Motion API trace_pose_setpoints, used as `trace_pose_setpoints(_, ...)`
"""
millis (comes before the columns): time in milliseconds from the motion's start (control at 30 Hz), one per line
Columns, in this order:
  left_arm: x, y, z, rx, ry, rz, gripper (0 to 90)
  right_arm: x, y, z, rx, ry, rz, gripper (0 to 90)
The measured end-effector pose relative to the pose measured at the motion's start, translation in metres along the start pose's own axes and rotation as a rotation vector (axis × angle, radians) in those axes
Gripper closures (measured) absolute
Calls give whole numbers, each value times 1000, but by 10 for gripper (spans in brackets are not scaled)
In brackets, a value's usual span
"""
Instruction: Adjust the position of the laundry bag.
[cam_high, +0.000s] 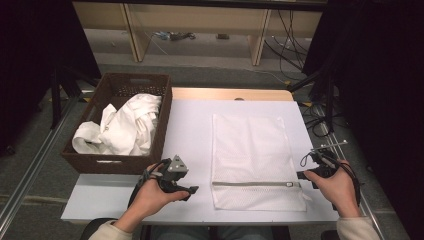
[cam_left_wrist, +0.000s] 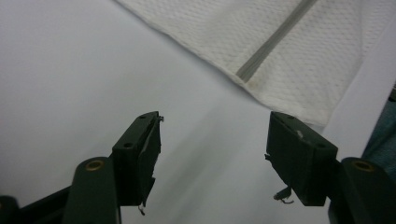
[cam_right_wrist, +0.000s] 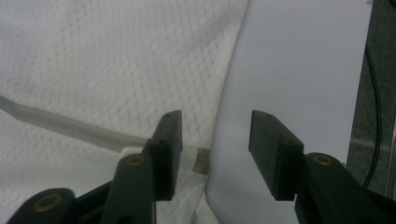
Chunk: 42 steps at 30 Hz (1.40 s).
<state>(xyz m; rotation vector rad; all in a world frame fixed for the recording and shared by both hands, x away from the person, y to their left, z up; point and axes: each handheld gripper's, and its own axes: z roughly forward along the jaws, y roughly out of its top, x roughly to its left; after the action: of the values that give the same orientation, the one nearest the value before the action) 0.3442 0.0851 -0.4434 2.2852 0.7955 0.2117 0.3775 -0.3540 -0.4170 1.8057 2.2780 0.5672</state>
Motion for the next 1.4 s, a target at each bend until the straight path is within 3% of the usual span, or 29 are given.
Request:
trace_pose_setpoints(67,-4,5,6,16,-19,16,355,-2,3,2,27,1,5,585)
trace_pose_setpoints(100,-7,8,10,11,-26,14,358,2,3,2,26,-3,45,587)
trace_pose_setpoints(133,-7,8,10,11,-26,14,360,1,3,4,20,-7,36,586)
trace_pose_setpoints(167,-9,15,16,24,-39,44,362,0,4,5,42,3,41,586)
trace_pose_setpoints(200,-10,18,19,23,-56,37,367,3,4,3,76,-2,96,586)
trace_pose_setpoints(267,-7,26,25,34,-46,52,372,1,6,6,65,-19,84,589)
trace_pose_setpoints(300,-7,29,30,15,-41,22,377,-1,7,8,65,-7,83,590)
trace_pose_setpoints(400,-1,37,38,17,-34,17,406,-1,10,11,69,-21,96,601)
trace_pose_setpoints(467,7,45,53,21,-16,-29,431,-1,15,17,58,-10,131,612)
trace_pose_setpoints(500,10,47,58,19,-16,-34,444,-1,17,18,56,-12,137,617)
trace_pose_setpoints(533,10,47,58,19,-16,-34,449,-5,19,20,59,-15,88,624)
trace_pose_setpoints(567,12,50,61,53,-19,-26,450,-3,21,22,49,-8,112,631)
trace_pose_setpoints(633,15,55,70,56,-18,-30,458,-3,24,24,48,-28,120,647)
trace_pose_setpoints(667,13,59,81,44,3,-60,459,-3,28,28,45,-11,151,664)
trace_pose_setpoints(700,13,60,84,59,20,-40,459,-4,30,30,47,-30,126,673)
trace_pose_setpoints(733,12,60,87,59,28,-34,460,-3,31,32,53,-31,135,683)
trace_pose_setpoints(767,11,61,89,74,37,-14,467,-3,32,34,50,-22,153,689)
trace_pose_setpoints(800,10,61,91,83,37,-11,469,-5,33,36,45,-22,117,693)
trace_pose_setpoints(833,9,61,93,81,45,-18,469,-2,34,36,64,-17,142,699)
trace_pose_setpoints(967,10,61,97,102,92,-13,481,-2,36,42,67,-15,116,716)
trace_pose_setpoints(1067,12,62,98,116,81,-25,515,-1,38,46,72,-18,114,725)
trace_pose_setpoints(1133,12,63,98,122,83,-30,527,1,39,47,87,-26,140,737)
trace_pose_setpoints(1267,14,64,98,130,77,-32,593,1,40,52,121,-3,117,774)
trace_pose_setpoints(1333,15,63,98,115,78,-47,623,2,41,54,139,-23,111,804)
trace_pose_setpoints(1400,18,62,97,120,70,-43,712,2,41,54,148,-25,112,842)
